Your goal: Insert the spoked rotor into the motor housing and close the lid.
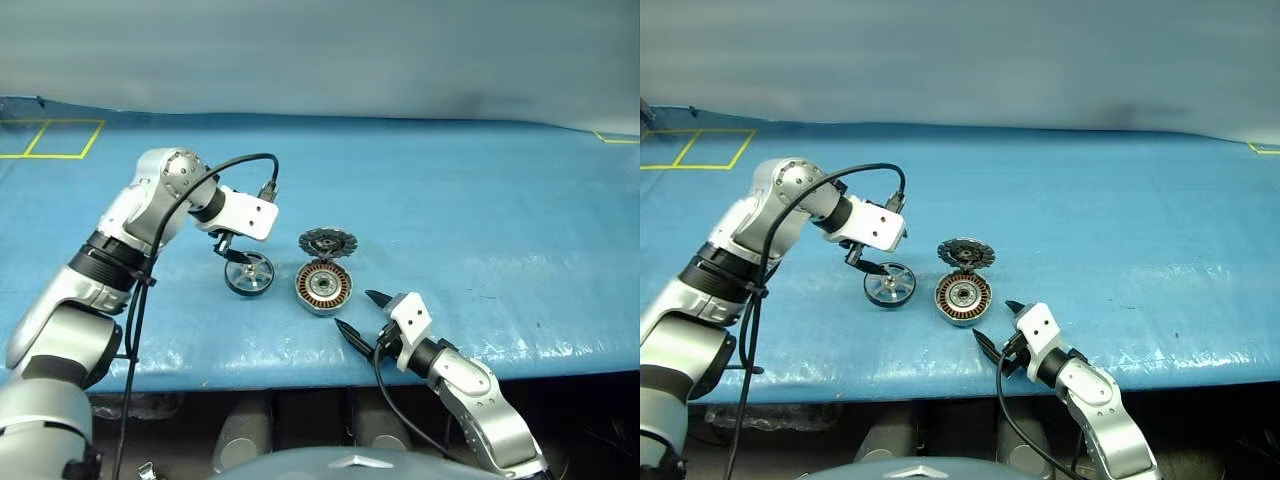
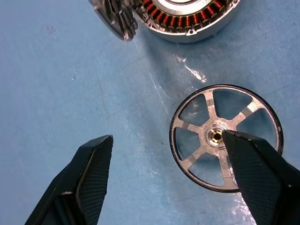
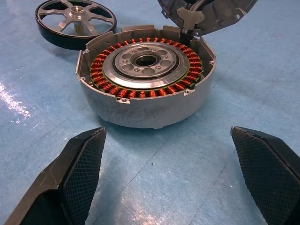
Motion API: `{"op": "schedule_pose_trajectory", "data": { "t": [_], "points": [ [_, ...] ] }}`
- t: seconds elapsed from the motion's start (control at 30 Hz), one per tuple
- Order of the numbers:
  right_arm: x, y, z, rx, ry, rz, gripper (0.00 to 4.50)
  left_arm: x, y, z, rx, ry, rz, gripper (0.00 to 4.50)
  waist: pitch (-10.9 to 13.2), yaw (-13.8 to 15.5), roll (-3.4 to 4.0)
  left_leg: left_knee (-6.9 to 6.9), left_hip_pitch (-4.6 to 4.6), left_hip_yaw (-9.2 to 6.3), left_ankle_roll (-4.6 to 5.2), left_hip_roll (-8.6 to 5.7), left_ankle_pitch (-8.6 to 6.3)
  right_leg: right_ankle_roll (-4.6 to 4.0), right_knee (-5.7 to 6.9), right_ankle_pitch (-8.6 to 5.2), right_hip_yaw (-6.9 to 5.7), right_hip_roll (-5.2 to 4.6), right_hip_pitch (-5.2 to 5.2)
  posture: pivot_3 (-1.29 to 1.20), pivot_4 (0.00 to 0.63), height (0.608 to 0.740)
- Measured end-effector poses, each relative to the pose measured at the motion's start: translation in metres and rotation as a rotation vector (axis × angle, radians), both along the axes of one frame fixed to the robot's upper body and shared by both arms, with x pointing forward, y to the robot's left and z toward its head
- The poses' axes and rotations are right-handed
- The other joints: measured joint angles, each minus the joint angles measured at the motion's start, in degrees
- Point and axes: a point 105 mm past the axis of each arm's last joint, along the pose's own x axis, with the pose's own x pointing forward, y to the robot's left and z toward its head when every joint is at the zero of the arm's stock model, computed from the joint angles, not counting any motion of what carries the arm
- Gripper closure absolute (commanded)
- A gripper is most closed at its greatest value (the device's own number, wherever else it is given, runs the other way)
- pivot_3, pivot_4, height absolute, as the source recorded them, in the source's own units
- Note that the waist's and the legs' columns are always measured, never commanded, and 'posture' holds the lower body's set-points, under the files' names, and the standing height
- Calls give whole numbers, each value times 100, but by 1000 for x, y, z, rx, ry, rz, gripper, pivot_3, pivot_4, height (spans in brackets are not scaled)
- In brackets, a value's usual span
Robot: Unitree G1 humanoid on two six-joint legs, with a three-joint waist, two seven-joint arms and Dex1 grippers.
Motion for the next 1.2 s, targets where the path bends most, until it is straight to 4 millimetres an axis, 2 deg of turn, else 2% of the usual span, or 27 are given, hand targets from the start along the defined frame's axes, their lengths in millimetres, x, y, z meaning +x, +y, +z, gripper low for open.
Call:
{"op": "schedule_pose_trajectory", "data": {
  "t": [0.27,0.53,0.7,1.2],
  "points": [
    [0,3,1,24,-10,-11,0,-1,8,-6,8,68,131,459,0,-6,0,-1,-1,0,0,0,0,0,0,0,0,0,-3,0,150,740],
    [0,8,-1,59,-12,-44,0,-20,20,-21,-60,178,241,459,0,-35,0,-6,-1,-1,0,4,0,-3,0,-1,-1,0,-6,0,150,740],
    [1,13,-5,70,-9,-49,0,-16,26,-18,-104,153,312,459,0,-26,0,-4,-1,-1,-1,3,-1,-3,-1,-2,-1,-1,-6,0,150,740],
    [0,16,-9,89,-12,-70,0,-12,19,-19,-150,150,262,459,0,-30,1,-9,-1,1,-1,3,-1,-3,-3,-2,0,-1,-8,0,150,740]
  ]
}}
